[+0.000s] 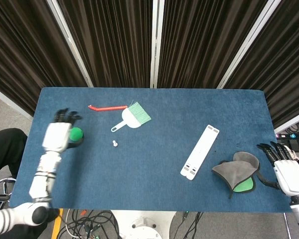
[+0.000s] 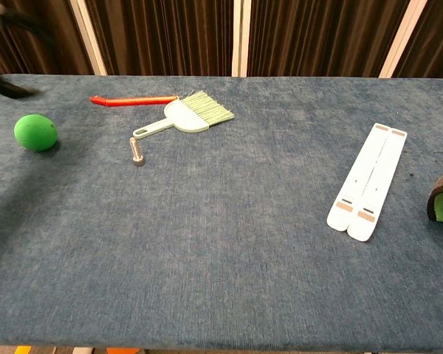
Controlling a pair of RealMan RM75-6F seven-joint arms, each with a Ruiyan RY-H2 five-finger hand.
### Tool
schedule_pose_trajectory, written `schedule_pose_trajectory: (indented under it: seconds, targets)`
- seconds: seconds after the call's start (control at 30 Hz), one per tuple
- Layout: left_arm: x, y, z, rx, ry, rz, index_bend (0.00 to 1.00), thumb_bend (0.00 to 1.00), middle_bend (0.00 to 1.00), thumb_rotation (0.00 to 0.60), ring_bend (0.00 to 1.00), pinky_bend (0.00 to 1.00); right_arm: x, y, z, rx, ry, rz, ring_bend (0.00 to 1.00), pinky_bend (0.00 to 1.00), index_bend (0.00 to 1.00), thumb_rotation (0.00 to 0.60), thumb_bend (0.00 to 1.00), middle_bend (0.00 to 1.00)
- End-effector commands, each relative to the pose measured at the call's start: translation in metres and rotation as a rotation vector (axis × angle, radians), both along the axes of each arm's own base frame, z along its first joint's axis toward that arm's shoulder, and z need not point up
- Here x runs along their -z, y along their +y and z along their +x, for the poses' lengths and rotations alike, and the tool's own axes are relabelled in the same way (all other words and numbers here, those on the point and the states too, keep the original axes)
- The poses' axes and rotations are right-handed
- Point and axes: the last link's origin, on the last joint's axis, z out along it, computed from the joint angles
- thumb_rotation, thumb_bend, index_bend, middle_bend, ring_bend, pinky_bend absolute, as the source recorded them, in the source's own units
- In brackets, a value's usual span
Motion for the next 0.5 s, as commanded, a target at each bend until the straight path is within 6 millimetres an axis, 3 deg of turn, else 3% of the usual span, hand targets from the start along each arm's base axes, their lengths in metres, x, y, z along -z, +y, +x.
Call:
schedule_pose_trajectory:
  seconds: [0.03,0.23,0.5]
  targets:
    - [-0.033,-0.033,-0.035,-0.032,0.015,0.069,0.25,0.19,0.14,0.6,0.0,0.0,-0.001,0.0,0.0,-0.008,-0.006,-0.007,0.0,0.0,0.12,0.6,0.21,0.13]
    - [-0.062,-0.085,-0.065,-0.059,0.013,0.142,0.26,0.18,0.15,0.6,0.0,0.0,-0.001,0.003,0.004,-0.046,-0.021,-0.026,0.0,0.0,0.12,0.6,0.21,0.13]
    - [-0.074,-0.142,-0.077,-0.089,0.024,0.16,0.28,0.18,0.15,0.6,0.0,0.0,0.002,0.006,0.005,-0.075,-0.039,-0.042,0.0,0.0,0.12,0.6,0.16,0.14]
